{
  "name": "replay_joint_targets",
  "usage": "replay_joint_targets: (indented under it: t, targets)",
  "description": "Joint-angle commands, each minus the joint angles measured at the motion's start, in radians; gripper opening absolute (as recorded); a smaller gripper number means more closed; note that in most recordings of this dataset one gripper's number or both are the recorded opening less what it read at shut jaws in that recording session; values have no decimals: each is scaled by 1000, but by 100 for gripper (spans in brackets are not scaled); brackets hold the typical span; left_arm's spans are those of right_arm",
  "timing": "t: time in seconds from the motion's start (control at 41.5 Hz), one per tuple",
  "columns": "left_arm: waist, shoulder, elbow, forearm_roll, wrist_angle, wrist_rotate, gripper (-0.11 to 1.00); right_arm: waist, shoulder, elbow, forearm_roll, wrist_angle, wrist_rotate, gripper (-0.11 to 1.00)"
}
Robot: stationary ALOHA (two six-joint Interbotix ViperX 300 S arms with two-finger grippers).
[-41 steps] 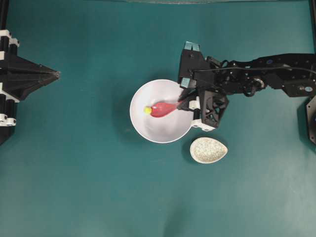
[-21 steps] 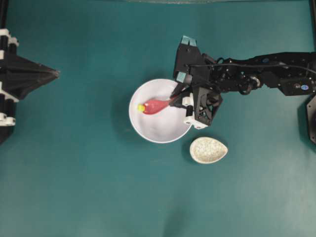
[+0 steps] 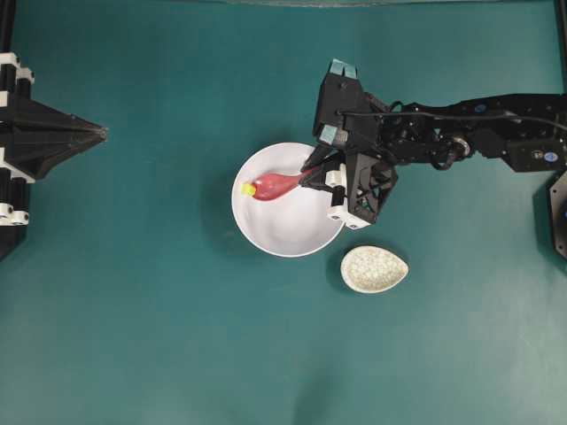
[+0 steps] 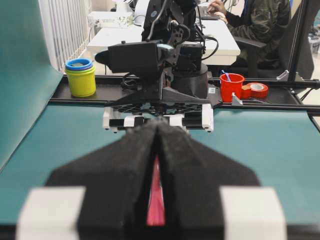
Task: Scoop the yellow hexagonal prism block from the bowl with a spoon using the right arm.
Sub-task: 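Push the spoon bowl under the yellow hexagonal block against the bowl wall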
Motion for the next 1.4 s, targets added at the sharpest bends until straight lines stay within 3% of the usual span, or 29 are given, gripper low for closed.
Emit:
replay_joint_targets:
  t: [0.0, 0.82, 1.374]
  targets:
    - [3, 9, -11, 2, -6, 0, 3, 3, -31, -9, 3, -11, 2, 24]
    - [3, 8, -11, 2, -6, 0, 3, 21, -31, 0, 3, -48, 2, 24]
    - [3, 9, -11, 2, -6, 0, 3, 37, -31, 58, 3, -164, 2, 24]
